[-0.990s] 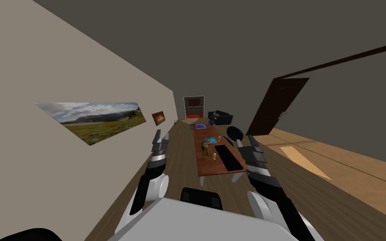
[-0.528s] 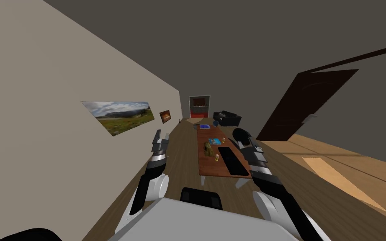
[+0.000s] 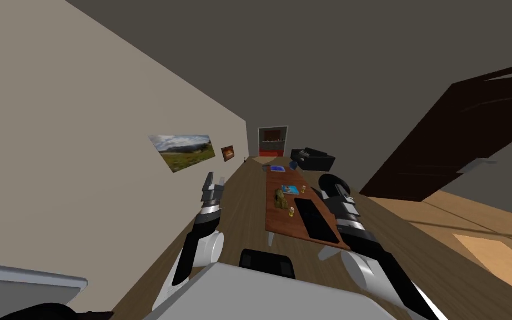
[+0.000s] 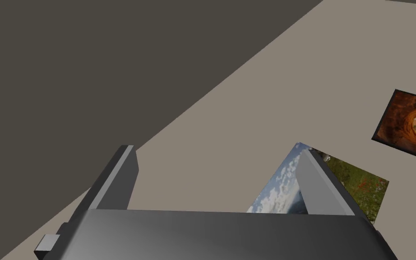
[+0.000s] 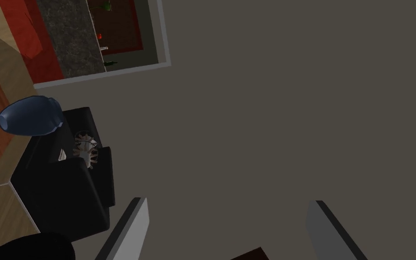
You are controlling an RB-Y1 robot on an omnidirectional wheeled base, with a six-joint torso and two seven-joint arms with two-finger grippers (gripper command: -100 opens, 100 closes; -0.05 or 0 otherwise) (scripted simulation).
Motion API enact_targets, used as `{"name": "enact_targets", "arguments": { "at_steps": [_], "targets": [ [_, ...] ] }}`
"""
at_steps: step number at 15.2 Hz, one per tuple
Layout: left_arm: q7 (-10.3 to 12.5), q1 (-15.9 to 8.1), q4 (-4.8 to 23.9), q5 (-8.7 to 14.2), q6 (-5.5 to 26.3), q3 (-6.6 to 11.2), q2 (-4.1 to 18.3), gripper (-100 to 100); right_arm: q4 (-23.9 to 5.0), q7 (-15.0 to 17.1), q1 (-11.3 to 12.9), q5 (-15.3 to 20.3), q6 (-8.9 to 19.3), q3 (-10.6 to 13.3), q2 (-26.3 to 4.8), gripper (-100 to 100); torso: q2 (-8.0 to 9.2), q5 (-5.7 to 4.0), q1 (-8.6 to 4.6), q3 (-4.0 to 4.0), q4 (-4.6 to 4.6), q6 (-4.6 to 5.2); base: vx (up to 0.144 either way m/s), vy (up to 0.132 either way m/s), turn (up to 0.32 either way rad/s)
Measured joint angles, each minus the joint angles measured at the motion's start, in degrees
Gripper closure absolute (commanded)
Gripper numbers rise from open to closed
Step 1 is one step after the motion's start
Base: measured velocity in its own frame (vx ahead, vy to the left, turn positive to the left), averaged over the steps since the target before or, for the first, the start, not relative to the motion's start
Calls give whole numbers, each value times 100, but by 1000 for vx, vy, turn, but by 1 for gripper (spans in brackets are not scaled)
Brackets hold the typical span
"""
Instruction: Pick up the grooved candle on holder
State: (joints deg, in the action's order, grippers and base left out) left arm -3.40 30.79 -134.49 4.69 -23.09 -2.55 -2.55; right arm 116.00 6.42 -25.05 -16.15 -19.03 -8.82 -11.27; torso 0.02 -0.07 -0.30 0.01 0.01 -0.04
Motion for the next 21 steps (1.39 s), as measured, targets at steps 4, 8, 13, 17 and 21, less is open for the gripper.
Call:
{"name": "enact_targets", "arguments": {
  "at_steps": [4,8,13,17,21],
  "targets": [
    [0,0,0,0,0,0,0,0,-364,-7,143,-472,72,-236,-119,-100,1,0,-1,0,0,-2,-31,-61,235],
    [0,1,0,0,0,1,0,0,-794,-21,311,-965,103,-462,-205,-100,2,-1,-4,1,0,4,-38,-66,258],
    [0,0,0,0,0,0,0,0,-1298,-20,534,-1580,211,-787,-310,-100,-1,0,-1,-1,0,-1,-35,-52,222],
    [0,1,0,0,0,1,0,0,-1623,-27,674,-2056,301,-1005,-362,-100,-2,-1,-3,-1,0,3,-42,-61,271],
    [0,0,0,0,0,0,0,0,-1974,-53,837,-2540,389,-1269,-368,-100,-5,-1,-1,-3,-1,-2,-36,-58,260]
  ]
}}
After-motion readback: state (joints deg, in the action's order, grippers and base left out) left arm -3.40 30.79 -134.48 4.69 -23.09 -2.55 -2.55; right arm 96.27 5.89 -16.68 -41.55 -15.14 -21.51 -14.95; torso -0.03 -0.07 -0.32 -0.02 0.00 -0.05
